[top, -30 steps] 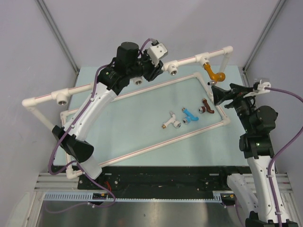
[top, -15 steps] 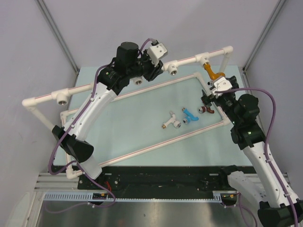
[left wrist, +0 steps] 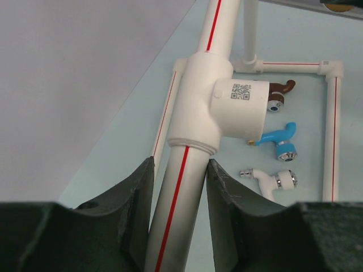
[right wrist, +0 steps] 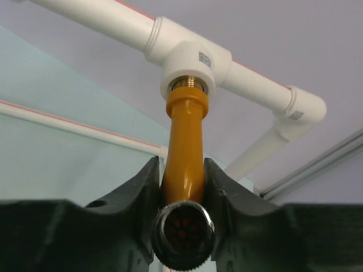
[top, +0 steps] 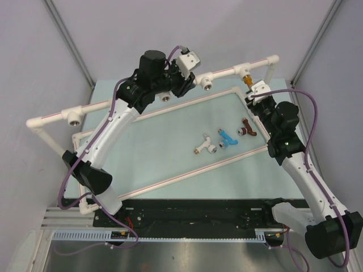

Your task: Install the water faucets

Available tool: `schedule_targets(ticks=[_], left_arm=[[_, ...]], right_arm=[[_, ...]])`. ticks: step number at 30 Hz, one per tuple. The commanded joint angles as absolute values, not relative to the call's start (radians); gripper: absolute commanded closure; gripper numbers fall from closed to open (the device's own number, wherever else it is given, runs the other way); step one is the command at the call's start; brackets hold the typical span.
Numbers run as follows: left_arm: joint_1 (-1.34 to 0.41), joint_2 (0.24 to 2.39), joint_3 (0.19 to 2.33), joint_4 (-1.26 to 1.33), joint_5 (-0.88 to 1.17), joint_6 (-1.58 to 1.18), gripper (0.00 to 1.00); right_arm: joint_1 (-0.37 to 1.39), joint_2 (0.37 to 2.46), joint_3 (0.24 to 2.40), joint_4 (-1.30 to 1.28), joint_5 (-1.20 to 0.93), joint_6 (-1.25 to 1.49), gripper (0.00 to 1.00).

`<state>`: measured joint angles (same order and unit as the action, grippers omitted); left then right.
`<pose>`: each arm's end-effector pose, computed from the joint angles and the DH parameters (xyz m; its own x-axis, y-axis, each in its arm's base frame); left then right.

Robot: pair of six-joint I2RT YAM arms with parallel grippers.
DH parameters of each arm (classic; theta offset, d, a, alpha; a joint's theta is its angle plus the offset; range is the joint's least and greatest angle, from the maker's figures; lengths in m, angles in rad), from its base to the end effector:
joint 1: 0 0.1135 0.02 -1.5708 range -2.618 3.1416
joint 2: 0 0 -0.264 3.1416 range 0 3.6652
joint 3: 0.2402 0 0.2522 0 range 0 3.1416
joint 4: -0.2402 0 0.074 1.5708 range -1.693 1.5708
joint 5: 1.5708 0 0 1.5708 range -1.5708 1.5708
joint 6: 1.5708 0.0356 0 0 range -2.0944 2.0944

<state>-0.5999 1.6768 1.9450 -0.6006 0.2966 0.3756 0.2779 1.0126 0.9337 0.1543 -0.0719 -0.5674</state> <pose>0.2998 -0.2177 0.4635 0.0312 0.4037 -0.9144 0.8132 0.5216 0.2580 0.2285 0.0678 0.3862 0.2452 -0.4875 -0.8380 -0.2499 0.8034 -0.5405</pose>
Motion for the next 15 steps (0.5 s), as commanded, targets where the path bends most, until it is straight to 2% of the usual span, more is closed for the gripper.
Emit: schedule_targets(ticks=[1,2,3,5,8,12,15], left_arm=[[-0.615,1.7,1.899,-0.799,0.359,0.239,1.0],[-0.615,1.7,1.899,-0.799,0.359,0.239,1.0],[-0.615,1.7,1.899,-0.799,0.357,0.239,1.0],[-0.615,1.7,1.901,-0.799,0.359,0.239,1.0],[-0.614,1.701,1.902,-0.799,0.357,0.239,1.0],[-0.615,1.706,1.905,-0.801,0.359,0.239,1.0],[-0.615,1.707,1.907,-0.798,0.359,0.239,1.0]], right_arm=[[0.255,1.029,0.969,0.248,-0.133,-0.427,0.74],[0.25,1.032,0.969,0.256,-0.147,-0.341,0.8],[0.23,1.032,0.971,0.265,-0.161,-0.283,0.91],[0.195,1.032,0.973,0.294,-0.247,-0.038,1.0],[0.135,1.043,0.973,0.351,-0.314,0.251,1.0],[0.1,1.068,0.971,0.387,-0.308,0.828,1.0],[0.077,1.091,0.957,0.406,-0.298,1.096,1.0]])
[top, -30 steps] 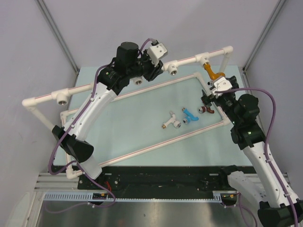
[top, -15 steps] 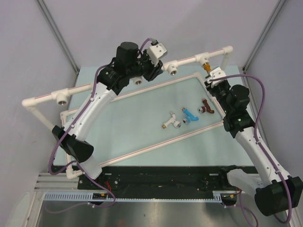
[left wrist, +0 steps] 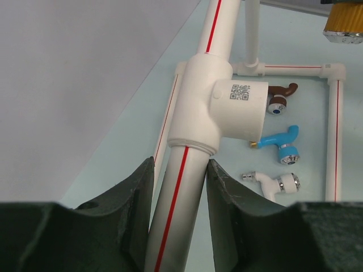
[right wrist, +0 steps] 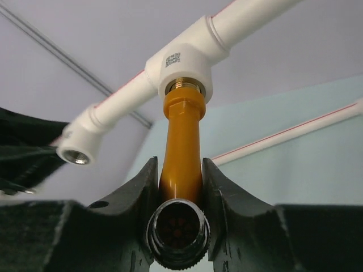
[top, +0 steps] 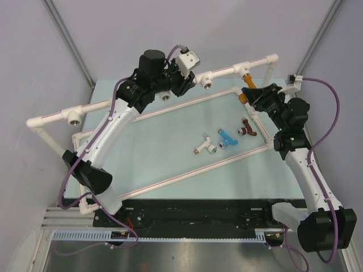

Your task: Install the water faucets

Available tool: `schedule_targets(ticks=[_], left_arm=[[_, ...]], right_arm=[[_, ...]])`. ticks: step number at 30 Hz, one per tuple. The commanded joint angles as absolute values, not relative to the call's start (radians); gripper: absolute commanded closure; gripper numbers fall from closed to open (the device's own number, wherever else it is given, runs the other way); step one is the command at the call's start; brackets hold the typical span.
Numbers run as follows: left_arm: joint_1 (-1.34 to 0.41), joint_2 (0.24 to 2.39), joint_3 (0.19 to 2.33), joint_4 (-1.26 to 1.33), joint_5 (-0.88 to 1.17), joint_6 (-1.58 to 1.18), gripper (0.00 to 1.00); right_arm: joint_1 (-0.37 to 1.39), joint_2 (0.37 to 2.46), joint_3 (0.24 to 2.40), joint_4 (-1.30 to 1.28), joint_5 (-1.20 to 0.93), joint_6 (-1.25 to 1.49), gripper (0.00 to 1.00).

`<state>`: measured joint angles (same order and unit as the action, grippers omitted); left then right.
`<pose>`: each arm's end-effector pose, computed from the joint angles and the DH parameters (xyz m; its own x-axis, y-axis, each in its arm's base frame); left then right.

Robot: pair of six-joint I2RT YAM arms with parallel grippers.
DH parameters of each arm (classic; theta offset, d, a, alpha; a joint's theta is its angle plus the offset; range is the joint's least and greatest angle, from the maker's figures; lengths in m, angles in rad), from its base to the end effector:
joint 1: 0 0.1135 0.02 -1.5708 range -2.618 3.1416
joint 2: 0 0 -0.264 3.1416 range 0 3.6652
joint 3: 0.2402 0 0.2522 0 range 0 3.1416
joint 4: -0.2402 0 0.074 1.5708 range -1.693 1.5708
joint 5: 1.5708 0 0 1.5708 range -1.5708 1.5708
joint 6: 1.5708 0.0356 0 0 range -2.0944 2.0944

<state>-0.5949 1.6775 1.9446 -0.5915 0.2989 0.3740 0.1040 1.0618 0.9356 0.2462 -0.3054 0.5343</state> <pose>0.3013 -0.2166 0.4641 0.0344 0.3983 -0.9166 0.8102 0.5259 0.2589 0.2466 0.0365 0.3856 -0.0991 0.4780 -0.8728 -0.4014 0.7834 0.4746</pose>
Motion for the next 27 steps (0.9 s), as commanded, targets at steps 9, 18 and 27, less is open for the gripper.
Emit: schedule_targets(ticks=[9,18,27], left_arm=[[-0.615,1.707,1.91,-0.799,0.359,0.239,1.0],[-0.614,1.715,1.919,-0.801,0.359,0.239,1.0],[-0.612,1.723,1.93,-0.805,0.36,0.238,1.0]], right_arm=[[0.132,1.112,0.882,0.567,-0.088,1.87,1.0],[0.146,1.068,0.881,0.569,0.045,1.837,0.61],[0.127,0.988,0.87,0.445,-0.052,1.614,0.0]])
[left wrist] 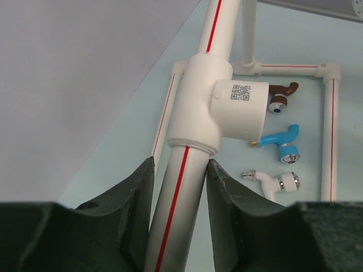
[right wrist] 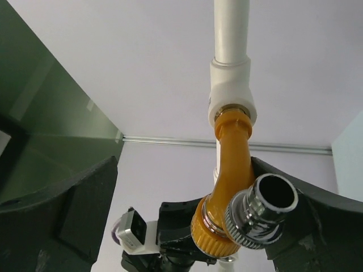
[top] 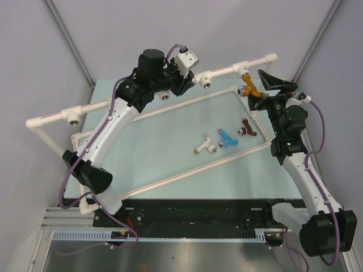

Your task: Install the water faucets

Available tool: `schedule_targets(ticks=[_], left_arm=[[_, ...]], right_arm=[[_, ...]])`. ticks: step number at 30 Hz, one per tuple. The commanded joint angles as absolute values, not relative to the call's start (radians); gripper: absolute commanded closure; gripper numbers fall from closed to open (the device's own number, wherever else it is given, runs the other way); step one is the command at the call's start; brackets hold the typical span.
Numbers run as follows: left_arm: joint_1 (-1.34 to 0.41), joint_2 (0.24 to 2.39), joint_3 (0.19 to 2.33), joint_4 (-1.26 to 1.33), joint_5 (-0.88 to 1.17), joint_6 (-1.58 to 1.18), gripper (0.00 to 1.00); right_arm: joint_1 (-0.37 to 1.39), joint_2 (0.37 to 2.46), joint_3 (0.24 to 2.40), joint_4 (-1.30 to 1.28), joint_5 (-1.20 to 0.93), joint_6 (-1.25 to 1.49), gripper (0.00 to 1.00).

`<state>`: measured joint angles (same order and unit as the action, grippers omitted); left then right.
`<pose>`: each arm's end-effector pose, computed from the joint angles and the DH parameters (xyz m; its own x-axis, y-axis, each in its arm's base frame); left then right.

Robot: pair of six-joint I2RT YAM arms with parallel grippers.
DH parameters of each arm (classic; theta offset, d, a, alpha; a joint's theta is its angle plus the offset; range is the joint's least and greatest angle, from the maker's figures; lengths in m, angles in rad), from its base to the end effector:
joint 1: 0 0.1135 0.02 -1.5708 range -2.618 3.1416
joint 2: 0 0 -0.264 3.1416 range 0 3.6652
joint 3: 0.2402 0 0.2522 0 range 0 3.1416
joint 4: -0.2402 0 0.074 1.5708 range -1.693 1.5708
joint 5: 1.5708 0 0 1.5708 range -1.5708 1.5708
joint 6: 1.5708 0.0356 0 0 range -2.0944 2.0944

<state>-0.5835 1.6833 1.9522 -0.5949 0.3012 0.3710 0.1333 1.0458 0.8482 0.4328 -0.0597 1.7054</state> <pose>0.3048 -0.2139 0.4642 0.0267 0.3972 -0.9173 0.8058 0.5345 0.2549 0.2437 0.0348 0.3782 -0.2194 0.9686 0.1167 -0.2034 -0.1624 0.9655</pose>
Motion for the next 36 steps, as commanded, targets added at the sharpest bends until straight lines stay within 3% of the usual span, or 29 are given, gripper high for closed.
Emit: schedule_targets(ticks=[1,13,17,28,31,36], left_arm=[[-0.612,1.724,1.931,-0.805,0.362,0.238,1.0],[-0.611,1.735,1.93,-0.805,0.379,0.233,1.0],[-0.611,1.738,1.93,-0.805,0.382,0.235,1.0],[-0.607,1.738,1.927,-0.807,0.387,0.23,1.0],[-0.609,1.741,1.931,-0.807,0.393,0.227,1.0],[-0.607,1.741,1.931,-0.805,0.388,0.226,1.0]], right_arm=[[0.127,0.968,0.864,0.428,-0.052,1.594,0.0],[0.1,0.764,0.752,0.089,-0.038,1.387,0.0],[0.069,0.704,0.755,0.089,-0.04,1.183,0.0],[0.077,0.765,1.13,-0.167,-0.213,-0.356,0.0],[0.136,0.785,1.18,-0.253,-0.218,-0.591,0.0],[0.279,0.879,1.236,-0.348,-0.051,-0.886,0.01]])
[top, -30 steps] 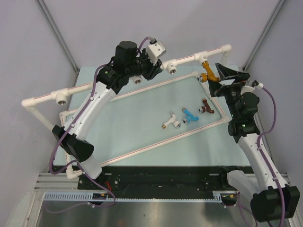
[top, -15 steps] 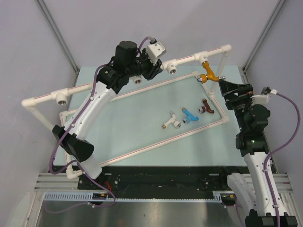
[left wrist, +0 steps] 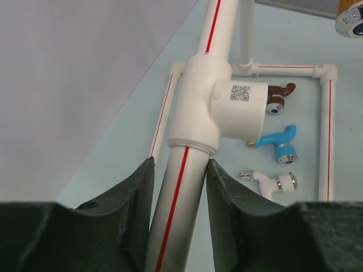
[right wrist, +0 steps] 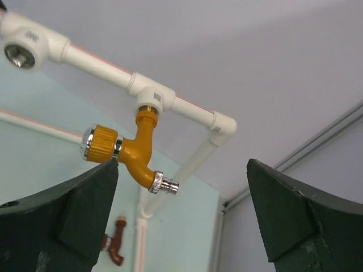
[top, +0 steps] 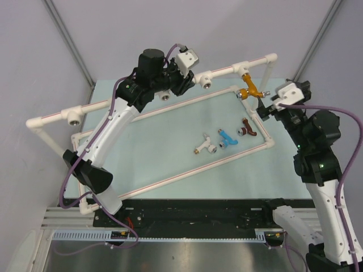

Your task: Install the water faucets

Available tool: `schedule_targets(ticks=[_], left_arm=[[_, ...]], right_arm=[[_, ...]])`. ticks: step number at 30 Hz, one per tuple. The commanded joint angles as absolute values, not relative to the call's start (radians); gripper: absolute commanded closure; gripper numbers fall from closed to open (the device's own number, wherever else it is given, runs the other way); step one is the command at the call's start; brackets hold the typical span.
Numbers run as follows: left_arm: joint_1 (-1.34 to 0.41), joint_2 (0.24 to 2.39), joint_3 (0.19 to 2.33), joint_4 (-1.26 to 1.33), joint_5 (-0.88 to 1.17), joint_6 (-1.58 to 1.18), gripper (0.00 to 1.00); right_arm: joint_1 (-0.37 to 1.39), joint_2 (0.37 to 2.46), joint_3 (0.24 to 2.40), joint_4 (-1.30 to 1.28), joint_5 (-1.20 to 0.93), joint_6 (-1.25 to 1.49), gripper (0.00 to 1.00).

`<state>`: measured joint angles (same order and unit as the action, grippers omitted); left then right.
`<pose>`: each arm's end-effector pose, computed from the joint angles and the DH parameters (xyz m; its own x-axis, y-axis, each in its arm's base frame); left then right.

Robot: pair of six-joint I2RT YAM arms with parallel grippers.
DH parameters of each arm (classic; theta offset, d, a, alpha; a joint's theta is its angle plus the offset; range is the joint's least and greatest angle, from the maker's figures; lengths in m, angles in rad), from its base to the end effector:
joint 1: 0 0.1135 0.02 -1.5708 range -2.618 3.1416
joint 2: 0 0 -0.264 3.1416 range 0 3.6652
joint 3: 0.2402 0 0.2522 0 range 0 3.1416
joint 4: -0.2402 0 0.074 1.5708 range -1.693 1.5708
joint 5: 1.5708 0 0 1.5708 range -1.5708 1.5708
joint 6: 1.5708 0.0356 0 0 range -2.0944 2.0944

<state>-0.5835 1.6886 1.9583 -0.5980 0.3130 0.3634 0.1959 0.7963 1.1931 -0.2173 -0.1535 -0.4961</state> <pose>0.3055 -0.2148 0.4640 0.0213 0.3912 -0.9201 0.8130 0.5289 0.2437 0.1417 0.0337 0.4717 0.3158 -0.4169 -0.8523 -0.2156 0.8433 -0.4924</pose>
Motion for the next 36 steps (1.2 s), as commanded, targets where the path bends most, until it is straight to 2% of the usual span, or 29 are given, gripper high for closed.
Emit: schedule_targets(ticks=[1,12,15,18,21,22,24,27,28,29,30,32,33,36], left_arm=[[-0.609,1.74,1.931,-0.807,0.388,0.227,1.0],[-0.607,1.743,1.939,-0.805,0.397,0.227,1.0],[-0.607,1.743,1.942,-0.805,0.399,0.229,1.0],[-0.609,1.738,1.941,-0.805,0.397,0.232,1.0],[-0.609,1.732,1.936,-0.805,0.391,0.236,1.0],[-0.609,1.73,1.936,-0.805,0.391,0.238,1.0],[-0.607,1.727,1.934,-0.805,0.391,0.238,1.0],[-0.609,1.726,1.934,-0.805,0.394,0.238,1.0],[-0.609,1.726,1.934,-0.805,0.394,0.238,1.0],[-0.609,1.726,1.934,-0.805,0.394,0.239,1.0],[-0.609,1.726,1.933,-0.805,0.394,0.239,1.0],[-0.609,1.726,1.931,-0.805,0.394,0.239,1.0],[-0.609,1.724,1.931,-0.805,0.396,0.241,1.0],[-0.609,1.723,1.93,-0.805,0.396,0.242,1.0]], right_arm=[[0.291,0.891,1.242,-0.363,-0.032,-0.912,0.0],[0.383,1.043,1.261,-0.381,0.055,-1.009,0.0],[0.379,1.063,1.261,-0.319,0.066,-0.968,0.04],[0.359,1.086,1.262,-0.255,0.035,-0.873,0.15],[0.328,1.092,1.261,-0.212,-0.05,-0.699,0.32],[0.318,1.095,1.261,-0.198,-0.105,-0.651,0.43],[0.275,1.101,1.262,-0.183,-0.162,-0.476,0.57],[0.195,1.104,1.261,-0.126,-0.308,-0.185,0.73],[0.177,1.108,1.261,-0.083,-0.372,-0.085,0.89],[0.161,1.108,1.259,-0.059,-0.385,-0.005,0.99],[0.134,1.111,1.258,-0.034,-0.39,0.197,1.0],[0.111,1.112,1.249,0.03,-0.39,0.373,1.0],[0.098,1.117,1.247,0.044,-0.396,0.547,1.0],[0.066,1.115,1.218,0.103,-0.387,0.791,1.0]])
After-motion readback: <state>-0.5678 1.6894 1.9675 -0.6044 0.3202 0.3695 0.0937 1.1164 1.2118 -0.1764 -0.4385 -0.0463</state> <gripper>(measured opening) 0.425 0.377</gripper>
